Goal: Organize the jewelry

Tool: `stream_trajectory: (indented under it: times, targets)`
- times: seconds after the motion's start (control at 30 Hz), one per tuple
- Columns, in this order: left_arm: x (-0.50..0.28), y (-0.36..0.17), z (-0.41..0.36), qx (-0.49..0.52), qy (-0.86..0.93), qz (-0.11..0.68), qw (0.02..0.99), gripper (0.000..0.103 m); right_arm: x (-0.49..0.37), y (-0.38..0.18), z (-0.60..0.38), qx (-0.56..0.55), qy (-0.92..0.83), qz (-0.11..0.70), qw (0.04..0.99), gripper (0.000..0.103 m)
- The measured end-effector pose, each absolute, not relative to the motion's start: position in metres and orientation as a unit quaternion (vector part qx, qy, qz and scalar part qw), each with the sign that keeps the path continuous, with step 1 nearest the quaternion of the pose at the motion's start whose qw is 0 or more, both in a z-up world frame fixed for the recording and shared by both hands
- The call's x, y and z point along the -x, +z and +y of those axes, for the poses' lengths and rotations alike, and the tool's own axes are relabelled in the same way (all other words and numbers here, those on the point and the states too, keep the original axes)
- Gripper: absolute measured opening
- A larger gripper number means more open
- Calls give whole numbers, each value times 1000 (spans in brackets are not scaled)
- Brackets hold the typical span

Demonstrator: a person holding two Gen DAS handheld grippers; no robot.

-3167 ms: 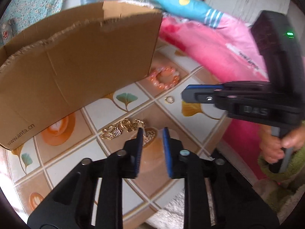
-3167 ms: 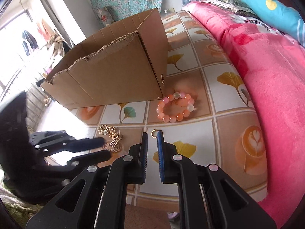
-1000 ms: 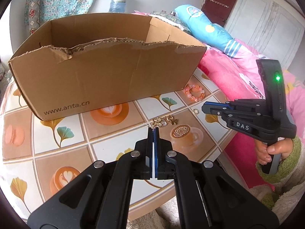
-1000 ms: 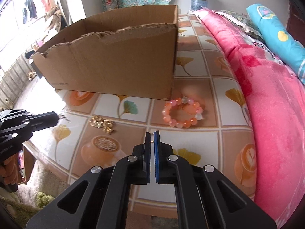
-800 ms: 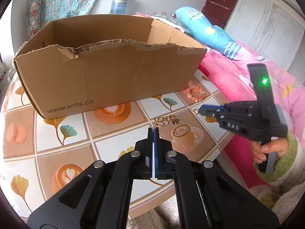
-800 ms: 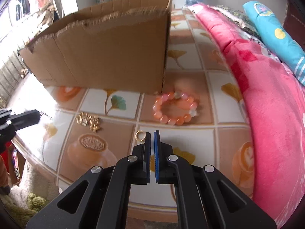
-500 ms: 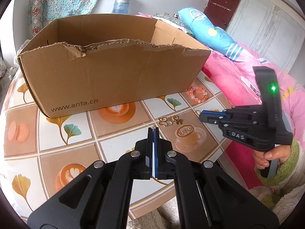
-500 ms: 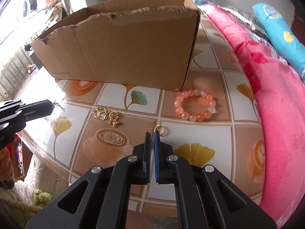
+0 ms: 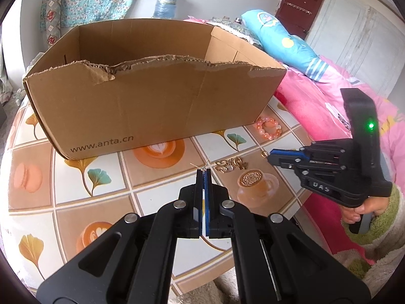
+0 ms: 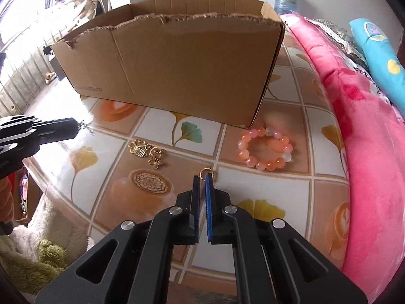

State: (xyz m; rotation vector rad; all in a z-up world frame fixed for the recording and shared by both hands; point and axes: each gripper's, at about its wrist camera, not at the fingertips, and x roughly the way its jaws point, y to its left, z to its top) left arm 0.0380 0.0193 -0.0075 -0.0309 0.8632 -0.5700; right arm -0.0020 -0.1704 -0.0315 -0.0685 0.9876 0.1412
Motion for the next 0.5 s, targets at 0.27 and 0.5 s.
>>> stream_trajectory:
  times: [0.27, 0.5]
  targets:
    - [-43, -10, 17, 11, -268, 418, 868, 0, -6, -26, -173, 66, 124, 472, 870, 28]
    - [-43, -10, 17, 13, -266, 418, 868, 0, -29, -35, -177, 99, 178, 494, 845, 21]
